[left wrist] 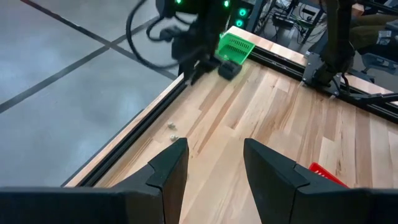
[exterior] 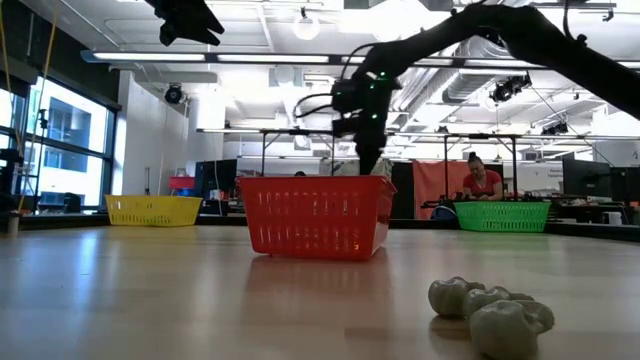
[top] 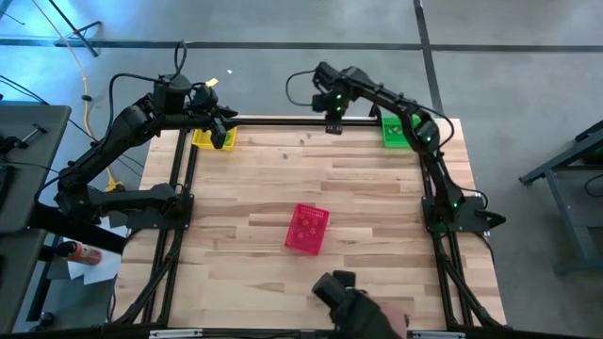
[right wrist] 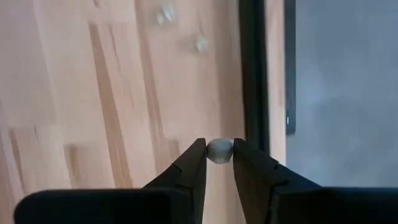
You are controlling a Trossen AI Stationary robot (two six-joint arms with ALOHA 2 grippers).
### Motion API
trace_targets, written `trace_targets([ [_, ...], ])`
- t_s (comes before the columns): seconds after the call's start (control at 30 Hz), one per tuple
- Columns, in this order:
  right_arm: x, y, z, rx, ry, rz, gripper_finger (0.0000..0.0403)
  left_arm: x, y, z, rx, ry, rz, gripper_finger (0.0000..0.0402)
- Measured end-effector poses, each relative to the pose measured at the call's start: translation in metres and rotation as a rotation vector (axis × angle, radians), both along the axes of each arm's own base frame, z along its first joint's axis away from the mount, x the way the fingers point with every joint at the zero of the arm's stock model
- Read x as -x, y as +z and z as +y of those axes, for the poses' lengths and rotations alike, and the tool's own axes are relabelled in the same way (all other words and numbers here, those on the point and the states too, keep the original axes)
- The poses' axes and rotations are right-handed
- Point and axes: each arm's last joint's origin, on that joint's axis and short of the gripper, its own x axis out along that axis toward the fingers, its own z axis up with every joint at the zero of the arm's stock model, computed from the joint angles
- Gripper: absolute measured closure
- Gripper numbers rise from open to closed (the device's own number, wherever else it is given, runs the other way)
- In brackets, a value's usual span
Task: Sort Halloween decoration
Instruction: Put the white skull toy into the green bin
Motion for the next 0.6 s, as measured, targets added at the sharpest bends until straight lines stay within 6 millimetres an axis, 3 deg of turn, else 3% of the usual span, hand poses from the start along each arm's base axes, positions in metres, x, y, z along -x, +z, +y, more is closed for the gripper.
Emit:
trace_targets([
  [0.2,0.035,0.014,-0.014,-0.059,-0.093,0.059,0.0332,0.000,0.000,0.000,0.000,0.000,0.000,0.0254],
  [0.43,0.079,0.013,-0.027,-0.214,-0.190,0.212,0.0332,0.000,0.000,0.000,-0.001,0.000,-0.001,0.0254],
  [0.6,0.105,0.013,-0.045,-0.241,-0.333,0.213,0.0332,0.000,0.001,0.000,-0.004,0.001,-0.005,0.0254],
])
